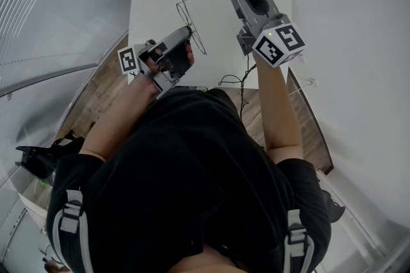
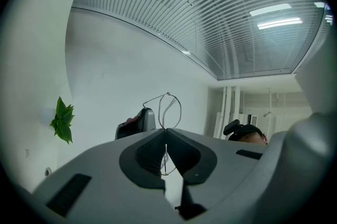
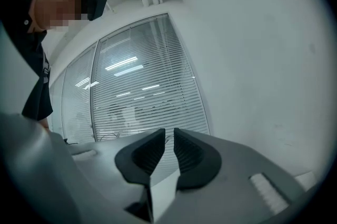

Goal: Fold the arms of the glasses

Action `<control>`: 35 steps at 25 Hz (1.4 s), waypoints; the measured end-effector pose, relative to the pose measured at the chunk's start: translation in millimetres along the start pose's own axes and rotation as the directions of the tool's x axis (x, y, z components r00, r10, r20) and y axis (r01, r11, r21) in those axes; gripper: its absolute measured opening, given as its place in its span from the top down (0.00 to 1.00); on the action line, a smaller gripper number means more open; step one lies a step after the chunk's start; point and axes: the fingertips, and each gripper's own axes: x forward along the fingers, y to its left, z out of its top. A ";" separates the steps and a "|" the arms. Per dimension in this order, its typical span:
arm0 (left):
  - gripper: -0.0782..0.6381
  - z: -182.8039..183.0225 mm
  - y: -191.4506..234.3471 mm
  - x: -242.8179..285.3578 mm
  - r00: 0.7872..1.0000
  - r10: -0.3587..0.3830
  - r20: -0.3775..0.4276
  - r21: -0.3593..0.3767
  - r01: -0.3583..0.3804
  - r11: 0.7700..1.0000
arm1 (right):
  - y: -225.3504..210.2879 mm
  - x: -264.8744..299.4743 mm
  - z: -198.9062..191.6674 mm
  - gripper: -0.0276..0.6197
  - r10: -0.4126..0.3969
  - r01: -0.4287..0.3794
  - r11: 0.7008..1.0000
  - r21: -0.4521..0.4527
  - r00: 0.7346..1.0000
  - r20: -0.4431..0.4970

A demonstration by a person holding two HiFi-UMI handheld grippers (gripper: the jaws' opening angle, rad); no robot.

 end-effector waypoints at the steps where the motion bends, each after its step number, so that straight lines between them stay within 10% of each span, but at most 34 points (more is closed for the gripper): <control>1: 0.87 0.3 0.4 -0.2 1.000 0.002 0.004 0.003 -0.002 1.000 | 1.2 -1.1 0.6 0.88 0.002 -0.002 1.000 0.000 1.000 0.001; 35: 0.87 8.9 -15.8 7.7 0.988 0.038 0.149 0.121 -0.056 0.991 | 59.1 -40.4 12.3 0.91 0.072 -0.072 0.996 -0.045 0.997 -0.005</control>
